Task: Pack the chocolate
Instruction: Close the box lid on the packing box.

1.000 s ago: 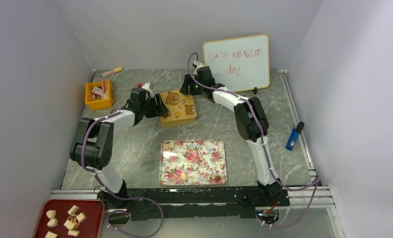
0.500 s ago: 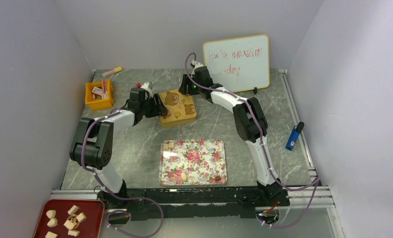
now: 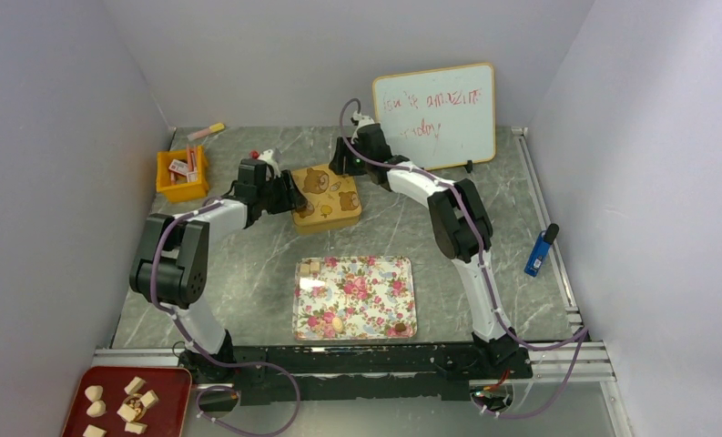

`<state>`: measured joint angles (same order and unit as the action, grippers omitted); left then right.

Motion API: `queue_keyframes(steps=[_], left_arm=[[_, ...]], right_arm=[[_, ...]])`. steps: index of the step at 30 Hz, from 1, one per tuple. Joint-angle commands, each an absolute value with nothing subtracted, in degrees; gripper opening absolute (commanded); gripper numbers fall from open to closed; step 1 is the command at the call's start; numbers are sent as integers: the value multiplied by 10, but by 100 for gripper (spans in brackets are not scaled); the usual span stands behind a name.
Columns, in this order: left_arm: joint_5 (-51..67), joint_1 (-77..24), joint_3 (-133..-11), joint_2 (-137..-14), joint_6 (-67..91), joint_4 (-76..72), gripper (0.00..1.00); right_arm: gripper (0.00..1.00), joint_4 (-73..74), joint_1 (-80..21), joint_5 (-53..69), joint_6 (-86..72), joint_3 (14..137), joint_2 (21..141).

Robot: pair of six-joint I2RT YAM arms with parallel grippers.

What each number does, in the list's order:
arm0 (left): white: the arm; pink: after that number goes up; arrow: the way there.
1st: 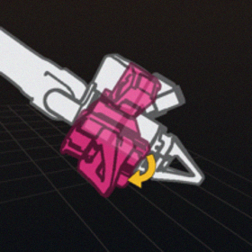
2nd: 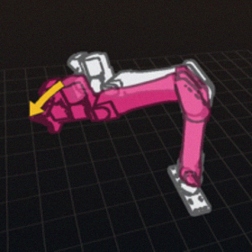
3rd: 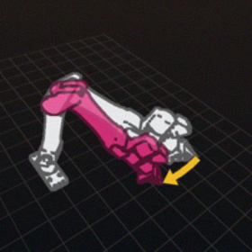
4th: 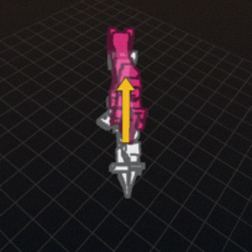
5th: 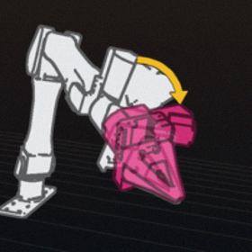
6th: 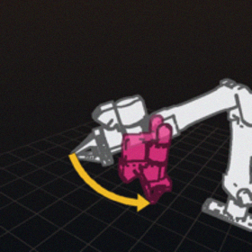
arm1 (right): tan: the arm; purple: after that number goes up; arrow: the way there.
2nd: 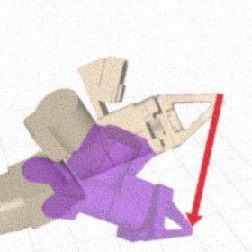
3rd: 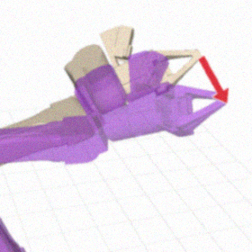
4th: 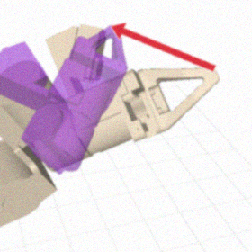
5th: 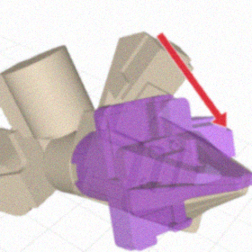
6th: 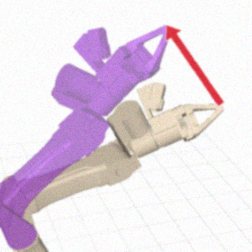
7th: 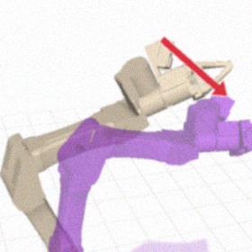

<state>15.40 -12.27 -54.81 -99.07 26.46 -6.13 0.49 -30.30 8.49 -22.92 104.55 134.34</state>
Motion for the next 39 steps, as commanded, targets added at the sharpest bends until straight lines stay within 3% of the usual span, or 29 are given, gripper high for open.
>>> queue_keyframes(steps=[1, 19, 21, 22, 23, 39], left_arm=[[183, -148, -559, -1041, 213, -89, 40], [187, -189, -603, -1084, 183, -62, 45], [184, -191, -600, -1082, 182, -61, 45], [183, -191, -598, -1080, 182, -62, 45], [180, -191, -596, -1077, 182, -62, 46], [158, -180, -591, -1047, 202, -63, 58]], right_arm=[[46, 106, -399, 157, -207, 994, 1330], [56, 76, -393, 121, -209, 882, 1260], [68, 71, -388, 120, -213, 880, 1260], [96, 68, -386, 120, -217, 879, 1261], [99, 64, -383, 121, -220, 879, 1262], [100, 61, -327, 114, -220, 909, 1250]])
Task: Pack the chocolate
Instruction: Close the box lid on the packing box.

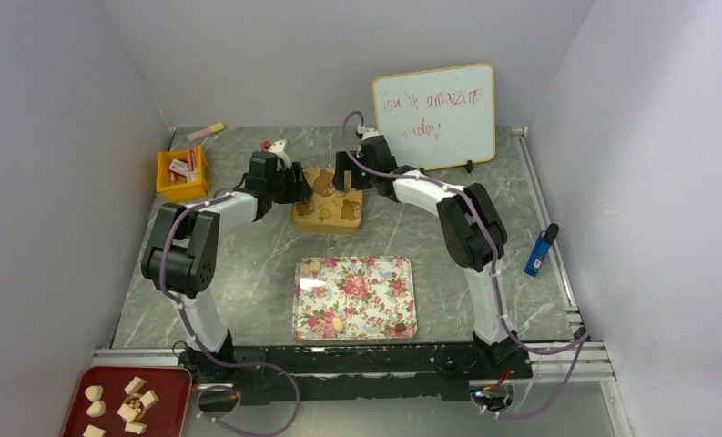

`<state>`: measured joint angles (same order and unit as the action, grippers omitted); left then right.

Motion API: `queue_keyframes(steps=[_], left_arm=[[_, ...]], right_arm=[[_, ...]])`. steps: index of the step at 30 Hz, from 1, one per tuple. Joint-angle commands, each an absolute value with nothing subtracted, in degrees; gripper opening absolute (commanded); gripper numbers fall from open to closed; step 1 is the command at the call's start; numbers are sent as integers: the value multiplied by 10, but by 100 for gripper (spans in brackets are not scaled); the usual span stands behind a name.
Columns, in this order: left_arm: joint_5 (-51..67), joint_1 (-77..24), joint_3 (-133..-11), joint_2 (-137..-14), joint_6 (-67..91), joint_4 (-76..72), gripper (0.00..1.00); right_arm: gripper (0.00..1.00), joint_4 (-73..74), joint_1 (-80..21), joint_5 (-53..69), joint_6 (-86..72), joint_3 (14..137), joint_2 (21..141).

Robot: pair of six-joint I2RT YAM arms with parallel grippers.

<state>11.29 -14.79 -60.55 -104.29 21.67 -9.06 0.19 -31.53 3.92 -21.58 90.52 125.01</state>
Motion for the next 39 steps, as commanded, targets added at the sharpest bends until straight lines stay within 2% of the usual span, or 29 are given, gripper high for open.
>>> queue_keyframes(steps=[1, 13, 39], left_arm=[[158, -177, -591, -1044, 205, -64, 59], [166, -136, -573, -1024, 226, -81, 60], [152, -111, -571, -994, 241, -86, 60]], right_arm=[[100, 61, -323, 113, -220, 910, 1249], [100, 53, -290, 101, -224, 913, 1234], [100, 46, -268, 86, -213, 884, 1169]])
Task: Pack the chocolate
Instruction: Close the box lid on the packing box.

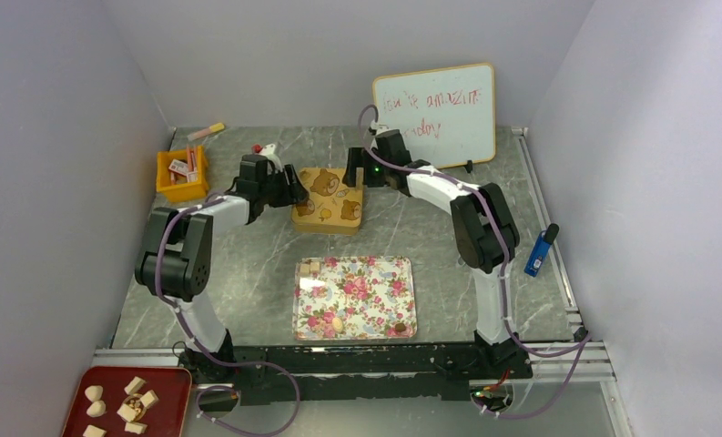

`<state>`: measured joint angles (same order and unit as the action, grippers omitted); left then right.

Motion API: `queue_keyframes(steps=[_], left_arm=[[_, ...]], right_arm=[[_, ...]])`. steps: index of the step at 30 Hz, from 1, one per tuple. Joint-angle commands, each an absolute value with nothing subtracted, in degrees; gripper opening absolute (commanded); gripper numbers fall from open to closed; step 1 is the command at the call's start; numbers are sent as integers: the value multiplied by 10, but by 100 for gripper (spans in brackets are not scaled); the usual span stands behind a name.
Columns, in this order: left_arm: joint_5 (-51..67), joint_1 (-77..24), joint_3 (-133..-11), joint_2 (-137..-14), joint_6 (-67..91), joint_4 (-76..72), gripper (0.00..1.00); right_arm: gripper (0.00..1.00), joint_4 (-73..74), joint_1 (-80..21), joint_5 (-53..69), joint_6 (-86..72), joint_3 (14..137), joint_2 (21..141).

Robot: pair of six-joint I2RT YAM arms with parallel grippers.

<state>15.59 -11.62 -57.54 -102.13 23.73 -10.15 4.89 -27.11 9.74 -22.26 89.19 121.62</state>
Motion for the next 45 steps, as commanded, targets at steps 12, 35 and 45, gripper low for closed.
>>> queue_keyframes(steps=[12, 35, 45], left_arm=[[148, -105, -572, -964, 256, -96, 61], [1, -75, -522, -945, 312, -84, 59], [23, -75, -531, -985, 296, -82, 58]], right_arm=[[100, 80, -265, 28, -197, 841, 1105], [100, 129, -264, -17, -200, 805, 1107], [100, 136, -266, -12, -200, 822, 1135]])
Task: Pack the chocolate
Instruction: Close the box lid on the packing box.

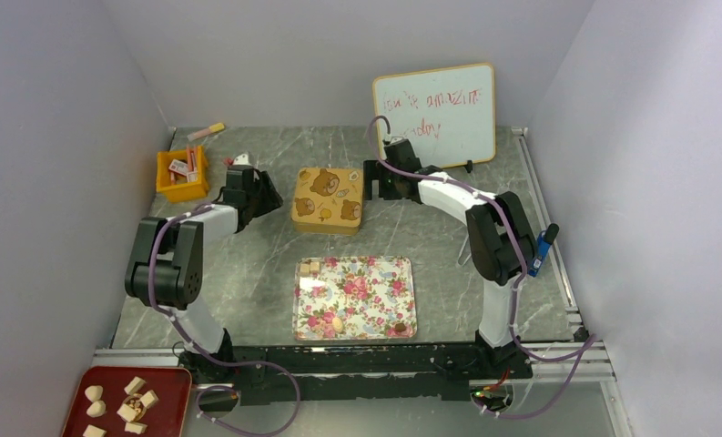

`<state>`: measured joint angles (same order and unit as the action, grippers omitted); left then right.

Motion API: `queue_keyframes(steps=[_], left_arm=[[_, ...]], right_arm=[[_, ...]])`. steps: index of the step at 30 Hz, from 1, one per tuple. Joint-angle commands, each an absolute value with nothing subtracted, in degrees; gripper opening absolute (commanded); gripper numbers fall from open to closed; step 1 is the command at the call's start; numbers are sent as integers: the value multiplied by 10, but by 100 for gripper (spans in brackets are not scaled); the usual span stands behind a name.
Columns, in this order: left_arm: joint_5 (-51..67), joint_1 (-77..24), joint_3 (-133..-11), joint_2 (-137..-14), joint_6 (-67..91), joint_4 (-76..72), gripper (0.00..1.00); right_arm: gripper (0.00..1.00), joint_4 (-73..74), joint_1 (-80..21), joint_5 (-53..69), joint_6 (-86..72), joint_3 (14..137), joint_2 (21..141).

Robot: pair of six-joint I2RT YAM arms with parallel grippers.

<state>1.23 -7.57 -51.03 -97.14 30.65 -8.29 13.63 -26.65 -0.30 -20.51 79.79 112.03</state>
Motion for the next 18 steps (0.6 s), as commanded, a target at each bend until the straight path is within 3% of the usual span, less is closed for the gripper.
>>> queue_keyframes(steps=[1, 18], left_arm=[[27, -77, -532, -988, 294, -83, 58], [40, -125, -554, -1019, 262, -63, 57]], right_arm=[[100, 136, -266, -11, -201, 824, 1139], [100, 130, -271, -2, -207, 842, 1167]])
